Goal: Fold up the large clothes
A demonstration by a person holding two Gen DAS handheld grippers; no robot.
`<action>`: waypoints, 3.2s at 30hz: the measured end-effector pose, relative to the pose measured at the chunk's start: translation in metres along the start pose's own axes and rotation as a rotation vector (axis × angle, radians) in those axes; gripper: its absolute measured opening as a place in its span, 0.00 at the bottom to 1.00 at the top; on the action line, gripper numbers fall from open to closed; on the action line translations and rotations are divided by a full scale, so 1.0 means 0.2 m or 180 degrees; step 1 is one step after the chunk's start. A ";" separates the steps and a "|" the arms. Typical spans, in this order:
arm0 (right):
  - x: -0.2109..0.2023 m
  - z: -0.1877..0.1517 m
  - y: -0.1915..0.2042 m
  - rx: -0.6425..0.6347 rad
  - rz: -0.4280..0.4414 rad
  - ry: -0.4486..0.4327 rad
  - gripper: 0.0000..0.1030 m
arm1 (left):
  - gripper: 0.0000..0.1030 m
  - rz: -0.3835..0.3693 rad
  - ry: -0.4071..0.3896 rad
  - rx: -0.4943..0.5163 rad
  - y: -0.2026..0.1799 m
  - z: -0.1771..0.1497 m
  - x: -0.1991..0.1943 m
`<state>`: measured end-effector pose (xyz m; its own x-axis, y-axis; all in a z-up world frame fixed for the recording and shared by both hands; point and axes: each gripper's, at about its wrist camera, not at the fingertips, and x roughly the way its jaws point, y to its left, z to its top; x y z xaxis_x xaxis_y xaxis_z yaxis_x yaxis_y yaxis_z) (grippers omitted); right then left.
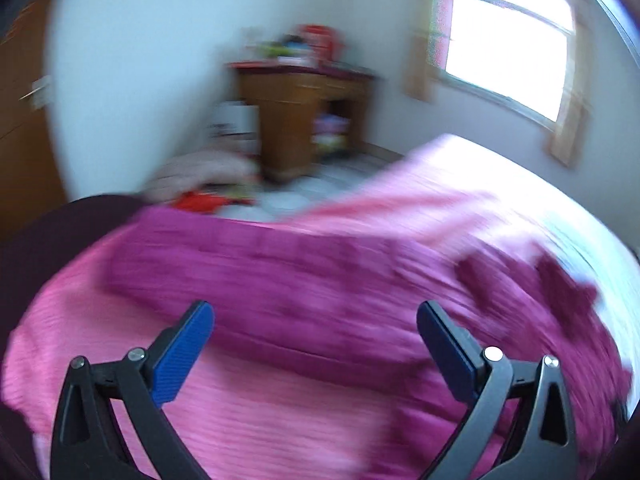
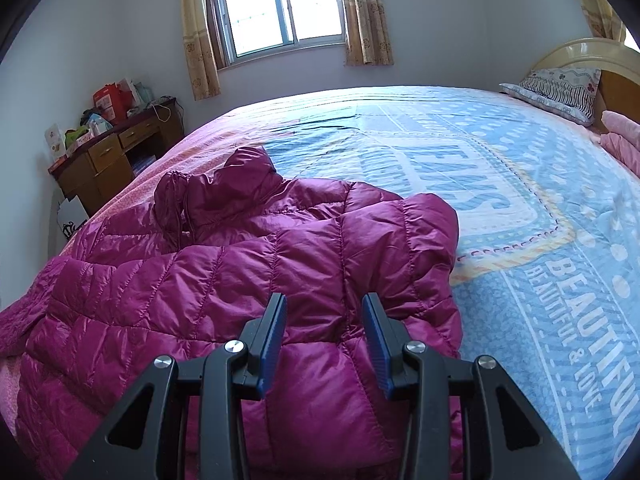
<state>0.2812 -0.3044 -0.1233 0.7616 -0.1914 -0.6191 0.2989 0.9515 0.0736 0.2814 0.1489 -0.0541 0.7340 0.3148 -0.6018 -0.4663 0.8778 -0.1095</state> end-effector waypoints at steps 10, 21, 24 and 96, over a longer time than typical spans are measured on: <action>0.01 0.00 0.00 -0.0007 -0.0066 0.0037 0.42 | 0.82 0.0528 0.0512 -0.1288 0.73 0.15 0.47; 0.02 0.00 0.00 0.0005 -0.0132 0.0080 0.43 | 0.30 0.0455 0.0693 -0.1154 0.61 0.16 0.62; 0.02 0.00 0.00 0.0009 -0.0128 0.0077 0.43 | 0.20 0.0492 0.0589 -0.0983 0.57 0.21 0.58; -0.09 -0.18 0.28 -0.0100 0.0887 0.0616 0.47 | 1.00 -0.0613 0.0648 0.1093 -0.47 -0.34 0.16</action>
<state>0.2634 -0.2398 -0.1358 0.6874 0.1236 -0.7157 0.0742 0.9683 0.2386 0.3140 0.0520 -0.1172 0.6632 0.0864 -0.7435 -0.1143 0.9934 0.0135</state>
